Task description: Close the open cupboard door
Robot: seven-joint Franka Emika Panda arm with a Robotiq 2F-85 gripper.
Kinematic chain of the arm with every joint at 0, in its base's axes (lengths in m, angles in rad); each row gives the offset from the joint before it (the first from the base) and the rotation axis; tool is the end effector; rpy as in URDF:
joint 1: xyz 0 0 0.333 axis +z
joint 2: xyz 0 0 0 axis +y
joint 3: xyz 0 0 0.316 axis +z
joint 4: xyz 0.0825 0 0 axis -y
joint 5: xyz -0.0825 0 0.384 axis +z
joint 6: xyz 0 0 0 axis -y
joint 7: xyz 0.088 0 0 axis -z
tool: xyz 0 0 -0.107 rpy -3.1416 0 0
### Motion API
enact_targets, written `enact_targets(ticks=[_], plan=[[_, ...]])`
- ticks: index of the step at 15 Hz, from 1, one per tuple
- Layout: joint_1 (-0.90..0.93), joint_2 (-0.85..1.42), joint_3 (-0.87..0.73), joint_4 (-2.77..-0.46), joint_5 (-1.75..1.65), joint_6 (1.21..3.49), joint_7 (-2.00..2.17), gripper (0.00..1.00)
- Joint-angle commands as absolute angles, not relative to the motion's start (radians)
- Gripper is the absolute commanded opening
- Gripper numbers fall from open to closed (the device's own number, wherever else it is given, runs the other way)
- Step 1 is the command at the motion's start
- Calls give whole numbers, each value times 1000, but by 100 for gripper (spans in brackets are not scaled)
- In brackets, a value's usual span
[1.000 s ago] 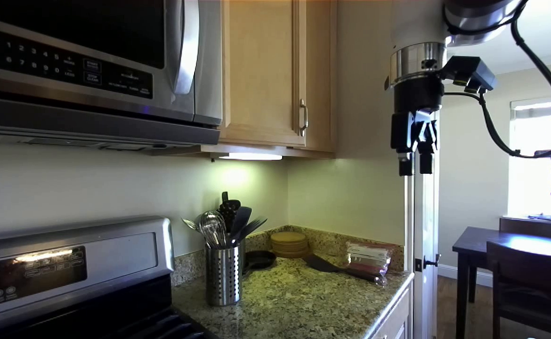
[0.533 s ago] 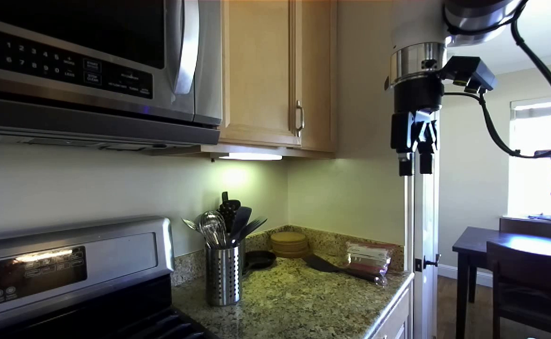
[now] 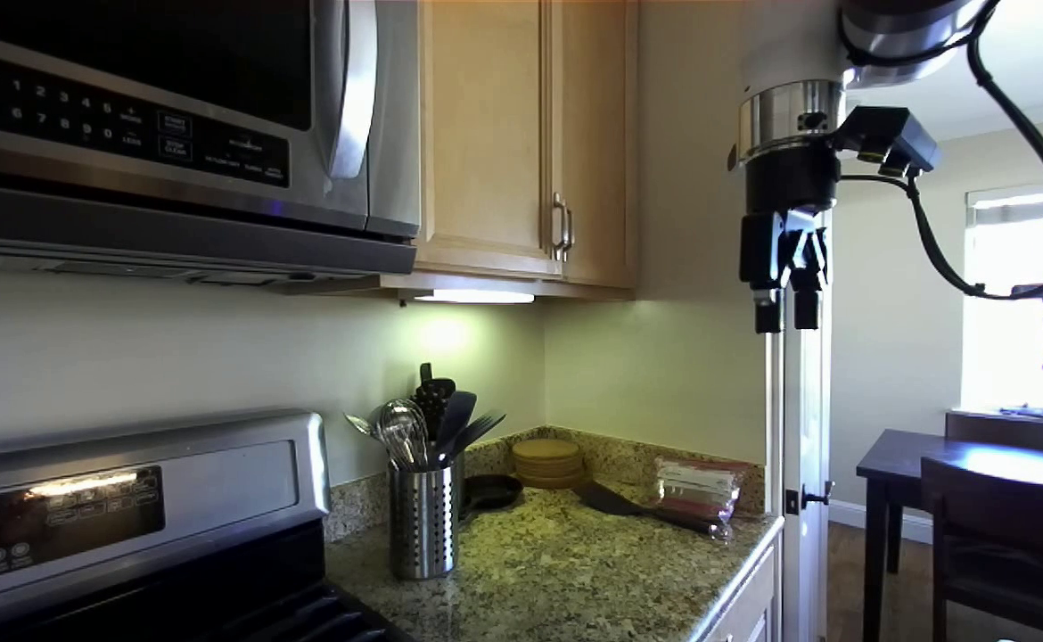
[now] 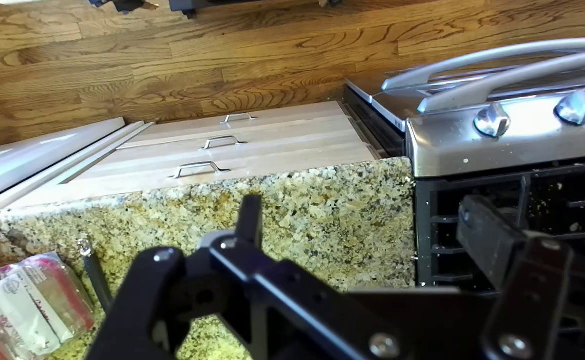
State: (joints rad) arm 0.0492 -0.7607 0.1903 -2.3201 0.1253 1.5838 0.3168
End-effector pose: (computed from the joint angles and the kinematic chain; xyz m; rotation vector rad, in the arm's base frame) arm 0.3034 0.1063 0.5948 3.1335 -0.2018 0.0254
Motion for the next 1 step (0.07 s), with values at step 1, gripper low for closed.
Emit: enact_targets(ticks=[1], plan=[[45, -760, 193, -2318, 127, 1582, 315, 100]])
